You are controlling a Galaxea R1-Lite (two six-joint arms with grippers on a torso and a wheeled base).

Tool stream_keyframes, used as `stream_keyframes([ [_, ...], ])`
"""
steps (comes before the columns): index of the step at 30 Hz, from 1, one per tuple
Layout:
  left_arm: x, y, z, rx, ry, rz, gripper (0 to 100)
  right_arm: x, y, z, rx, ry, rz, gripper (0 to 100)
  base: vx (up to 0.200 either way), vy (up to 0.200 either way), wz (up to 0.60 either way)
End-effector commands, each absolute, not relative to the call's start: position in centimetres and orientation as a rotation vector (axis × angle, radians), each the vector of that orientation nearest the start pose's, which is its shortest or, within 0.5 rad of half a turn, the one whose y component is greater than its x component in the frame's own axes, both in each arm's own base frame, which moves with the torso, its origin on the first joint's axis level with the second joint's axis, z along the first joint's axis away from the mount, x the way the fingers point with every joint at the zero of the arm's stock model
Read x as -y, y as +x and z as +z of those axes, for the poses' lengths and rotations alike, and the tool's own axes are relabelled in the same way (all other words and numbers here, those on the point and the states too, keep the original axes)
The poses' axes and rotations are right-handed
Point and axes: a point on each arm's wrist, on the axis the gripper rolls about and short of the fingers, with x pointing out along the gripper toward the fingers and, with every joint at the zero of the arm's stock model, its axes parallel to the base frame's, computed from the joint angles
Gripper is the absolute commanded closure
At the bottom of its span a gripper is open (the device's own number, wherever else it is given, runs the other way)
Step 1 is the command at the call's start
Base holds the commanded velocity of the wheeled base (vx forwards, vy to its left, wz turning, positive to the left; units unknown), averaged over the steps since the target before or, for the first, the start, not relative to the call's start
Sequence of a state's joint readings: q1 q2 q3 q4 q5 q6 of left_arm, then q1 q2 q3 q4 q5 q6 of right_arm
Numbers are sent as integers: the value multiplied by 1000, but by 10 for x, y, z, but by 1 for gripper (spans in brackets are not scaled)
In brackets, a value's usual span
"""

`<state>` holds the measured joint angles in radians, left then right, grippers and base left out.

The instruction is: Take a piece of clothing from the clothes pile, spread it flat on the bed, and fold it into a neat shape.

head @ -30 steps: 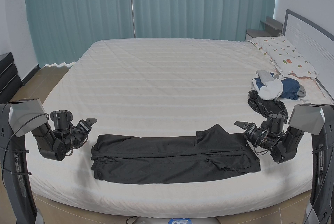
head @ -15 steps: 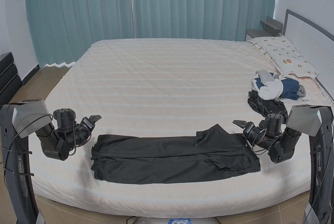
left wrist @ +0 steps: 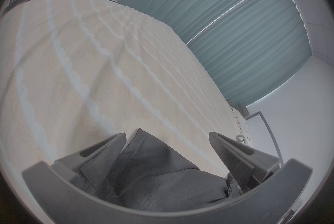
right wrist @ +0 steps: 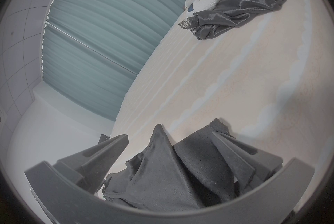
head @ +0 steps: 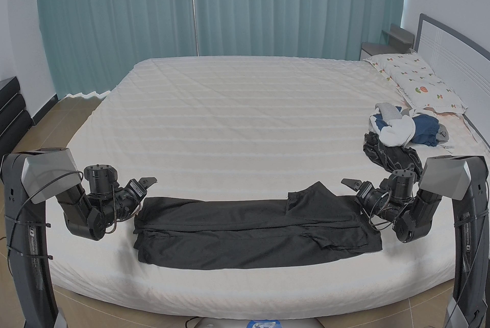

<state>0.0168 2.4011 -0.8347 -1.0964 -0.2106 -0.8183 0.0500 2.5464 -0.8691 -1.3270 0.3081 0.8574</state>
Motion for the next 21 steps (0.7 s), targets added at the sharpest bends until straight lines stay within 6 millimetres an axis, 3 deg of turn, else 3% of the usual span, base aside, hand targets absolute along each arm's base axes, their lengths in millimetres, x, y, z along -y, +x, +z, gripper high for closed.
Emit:
stream_keyframes([
  [1, 6, 390, -20, -528, -825, -14, 0, -27, 399, -49, -482, 883, 184, 0, 0, 0, 0],
  [19, 10, 389, -41, -568, -697, -21, 0, -25, 398, -47, -458, 882, 188, 0, 0, 0, 0],
  [20, 10, 389, -42, -568, -686, -21, 100, -25, 398, -47, -456, 882, 189, 0, 0, 0, 0],
  [21, 10, 389, -42, -568, -682, -17, 100, -24, 398, -47, -455, 881, 188, 0, 0, 0, 0],
])
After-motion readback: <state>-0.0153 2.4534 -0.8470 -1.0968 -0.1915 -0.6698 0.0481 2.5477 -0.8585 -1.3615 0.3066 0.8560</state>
